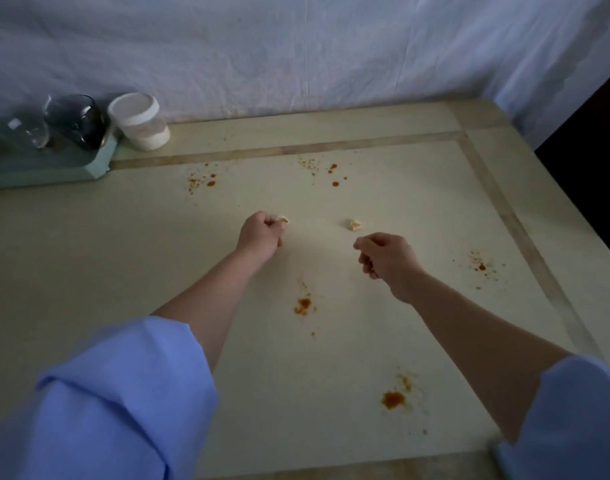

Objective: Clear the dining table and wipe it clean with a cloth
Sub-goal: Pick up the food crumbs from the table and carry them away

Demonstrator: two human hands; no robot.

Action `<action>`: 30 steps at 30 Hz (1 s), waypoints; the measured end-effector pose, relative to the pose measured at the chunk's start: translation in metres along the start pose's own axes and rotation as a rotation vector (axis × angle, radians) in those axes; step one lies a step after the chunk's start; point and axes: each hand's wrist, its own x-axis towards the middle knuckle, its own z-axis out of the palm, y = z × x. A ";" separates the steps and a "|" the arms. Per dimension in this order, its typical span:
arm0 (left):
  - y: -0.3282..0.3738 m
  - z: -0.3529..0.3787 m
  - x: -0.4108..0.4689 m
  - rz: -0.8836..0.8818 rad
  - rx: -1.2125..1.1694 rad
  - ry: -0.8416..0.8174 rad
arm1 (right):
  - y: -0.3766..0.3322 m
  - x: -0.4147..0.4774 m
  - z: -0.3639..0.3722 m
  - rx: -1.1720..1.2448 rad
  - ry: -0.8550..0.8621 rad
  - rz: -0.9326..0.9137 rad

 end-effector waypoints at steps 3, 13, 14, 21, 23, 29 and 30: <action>0.003 0.005 0.020 0.031 0.321 0.055 | -0.004 0.036 -0.005 -0.217 0.089 -0.050; 0.006 0.022 0.047 0.101 0.678 0.042 | -0.019 0.081 0.012 -0.795 0.052 -0.108; 0.007 0.022 0.046 0.102 0.711 0.048 | -0.020 0.081 0.012 -0.813 0.050 -0.104; 0.012 0.021 0.036 -0.020 0.058 0.002 | -0.021 0.073 0.012 -0.124 -0.064 -0.018; 0.024 0.021 0.023 -0.128 -0.393 -0.023 | -0.028 0.062 0.020 0.338 -0.136 0.112; 0.071 0.020 -0.019 -0.072 -0.953 -0.052 | -0.061 0.024 0.046 1.332 -0.257 0.196; 0.077 0.018 -0.024 -0.031 -0.969 -0.025 | -0.069 0.016 0.048 1.374 -0.261 0.169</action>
